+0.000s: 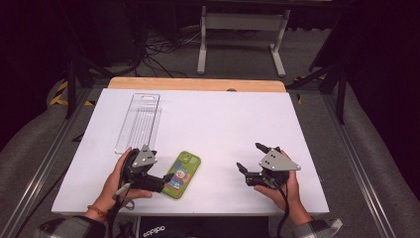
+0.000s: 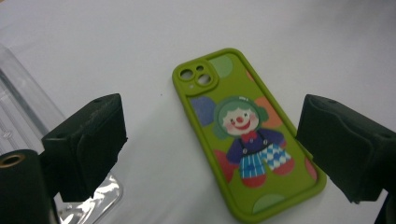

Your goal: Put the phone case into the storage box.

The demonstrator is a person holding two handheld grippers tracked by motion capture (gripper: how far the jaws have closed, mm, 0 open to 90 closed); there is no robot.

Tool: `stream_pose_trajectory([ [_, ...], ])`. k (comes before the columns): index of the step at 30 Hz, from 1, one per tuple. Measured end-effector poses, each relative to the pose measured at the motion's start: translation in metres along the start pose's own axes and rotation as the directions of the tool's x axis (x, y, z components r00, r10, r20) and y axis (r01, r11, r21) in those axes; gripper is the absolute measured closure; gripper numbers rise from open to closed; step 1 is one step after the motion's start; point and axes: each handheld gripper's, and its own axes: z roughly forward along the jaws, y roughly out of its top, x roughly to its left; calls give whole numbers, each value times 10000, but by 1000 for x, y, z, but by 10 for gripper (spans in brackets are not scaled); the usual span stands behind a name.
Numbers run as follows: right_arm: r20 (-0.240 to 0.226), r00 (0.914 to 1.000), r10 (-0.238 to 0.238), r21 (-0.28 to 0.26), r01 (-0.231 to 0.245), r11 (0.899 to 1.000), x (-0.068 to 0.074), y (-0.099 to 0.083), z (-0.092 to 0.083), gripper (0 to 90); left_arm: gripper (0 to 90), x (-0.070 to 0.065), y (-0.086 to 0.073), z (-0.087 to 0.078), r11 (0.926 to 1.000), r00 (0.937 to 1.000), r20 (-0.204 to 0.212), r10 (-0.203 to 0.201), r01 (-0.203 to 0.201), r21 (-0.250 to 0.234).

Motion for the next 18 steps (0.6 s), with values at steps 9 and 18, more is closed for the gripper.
stream_pose_trajectory([
  [9, -395, 9990, -232, 100, 236, 9997, 4, 0, 3, 151, 110, -4, 40, 55, 9837, 9977, 484, -473, 381, 1755],
  [18, -604, 9977, -303, 231, 317, 9992, 6, 0, 6, 151, 94, 2, 47, 100, 9516, 9939, 315, -1057, 919, 2935],
])
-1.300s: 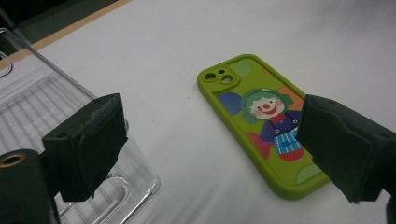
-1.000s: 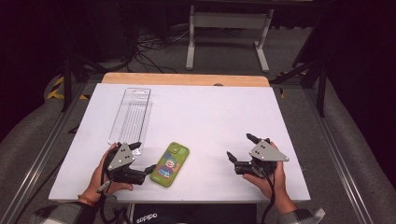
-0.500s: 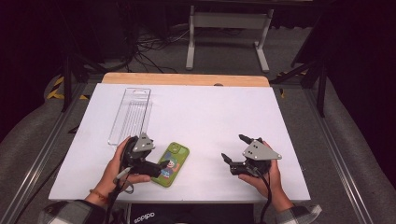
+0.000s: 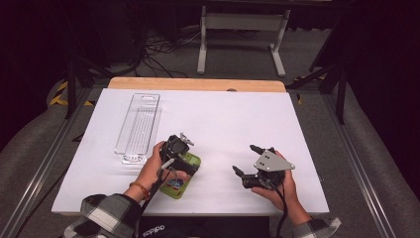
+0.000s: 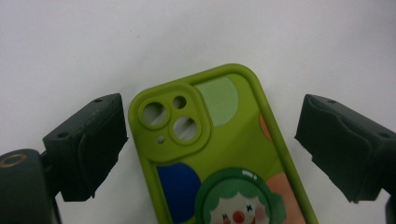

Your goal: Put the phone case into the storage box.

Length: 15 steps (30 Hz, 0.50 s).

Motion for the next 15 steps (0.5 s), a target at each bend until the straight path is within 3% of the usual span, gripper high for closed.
stream_pose_trajectory([
  [3, -20, 10000, -8, 55, 8, 10000, 0, 0, 1, 151, 95, 2, 2, 5, 9997, 9997, -149, -175, 178, 158],
  [6, -25, 10000, 28, 88, -28, 10000, 1, 0, 1, 151, 90, 3, 3, 12, 9989, 9996, -27, -296, 297, 376],
  [9, -46, 10000, 77, 116, -76, 9999, 1, 0, 1, 151, 60, -2, 4, 19, 9976, 9995, -311, 59, -37, 685],
  [15, -133, 9999, 82, 117, -80, 9999, 2, 0, 1, 154, 87, -2, 3, 17, 9982, 9993, -378, 36, -13, 596],
])
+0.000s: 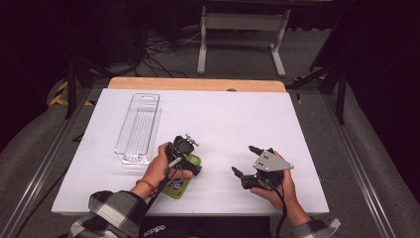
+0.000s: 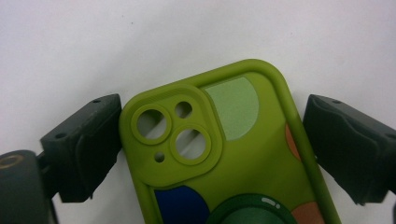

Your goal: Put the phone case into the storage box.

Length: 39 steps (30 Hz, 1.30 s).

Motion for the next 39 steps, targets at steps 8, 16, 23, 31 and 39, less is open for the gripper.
stream_pose_trajectory([
  [8, -244, 9997, 48, -54, -49, 10000, 1, 0, 1, 154, 112, 0, -1, -1, 9999, 9999, 16, 109, -109, -93],
  [16, -330, 9995, 1, -66, -3, 10000, 1, 0, 1, 153, 119, -1, -3, -2, 9994, 9996, 90, 270, -268, -229],
  [23, -403, 9992, -86, 45, 88, 10000, 3, 0, 2, 150, 118, 5, -4, -3, 9995, 9997, 224, 29, -22, -299],
  [31, -424, 9991, -80, 54, 83, 10000, 2, 0, 2, 149, 126, 2, -4, -9, 9978, 9997, -60, 217, -220, -630],
  [39, -360, 9993, -72, 27, 73, 10000, 2, 0, 2, 145, 133, 1, -6, -30, 9858, 9991, 12, 431, -423, -1626],
])
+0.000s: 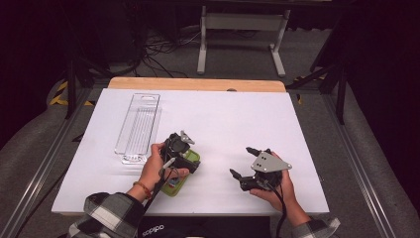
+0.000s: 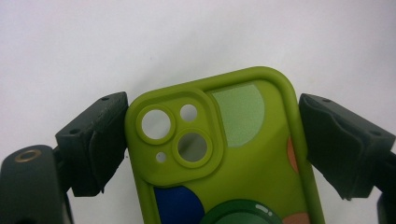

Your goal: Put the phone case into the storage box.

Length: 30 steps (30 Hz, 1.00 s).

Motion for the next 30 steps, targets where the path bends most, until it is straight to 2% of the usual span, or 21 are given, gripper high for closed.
stream_pose_trajectory([
  [2, 48, 10000, 20, -47, -20, 10000, -1, 0, 0, 145, 134, 0, 0, -8, 9989, 9998, -6, 223, -223, -406],
  [3, 78, 10000, 26, -72, -25, 10000, -1, 0, 0, 145, 135, -1, 0, -11, 9980, 9998, -30, 185, -186, -598],
  [8, 82, 10000, -4, -61, 4, 10000, -1, 0, 0, 144, 139, -4, -1, -26, 9901, 9984, -330, 459, -498, -1309],
  [10, 63, 10000, -19, -42, 19, 10000, 0, 0, 0, 144, 140, -4, -1, -30, 9878, 9983, -382, 450, -501, -1472],
  [11, 68, 10000, -33, -36, 33, 10000, 0, 0, 0, 144, 141, -4, -1, -34, 9838, 9981, -423, 453, -520, -1716],
  [13, 90, 10000, -28, -58, 29, 10000, -1, 0, -1, 144, 142, -4, -2, -38, 9813, 9974, -528, 482, -571, -1838],
  [14, 100, 9999, -32, -62, 32, 10000, -1, -1, -1, 144, 142, -4, -2, -43, 9752, 9975, -499, 508, -603, -2127],
  [22, 75, 10000, -31, -27, 32, 10000, 0, -1, 0, 144, 147, -2, -4, -58, 9615, 9962, -774, 407, -602, -2683],
  [30, 65, 10000, -39, 1, 39, 10000, -1, -1, 0, 144, 152, 0, -5, -67, 9531, 9942, -941, 525, -780, -2925],
])
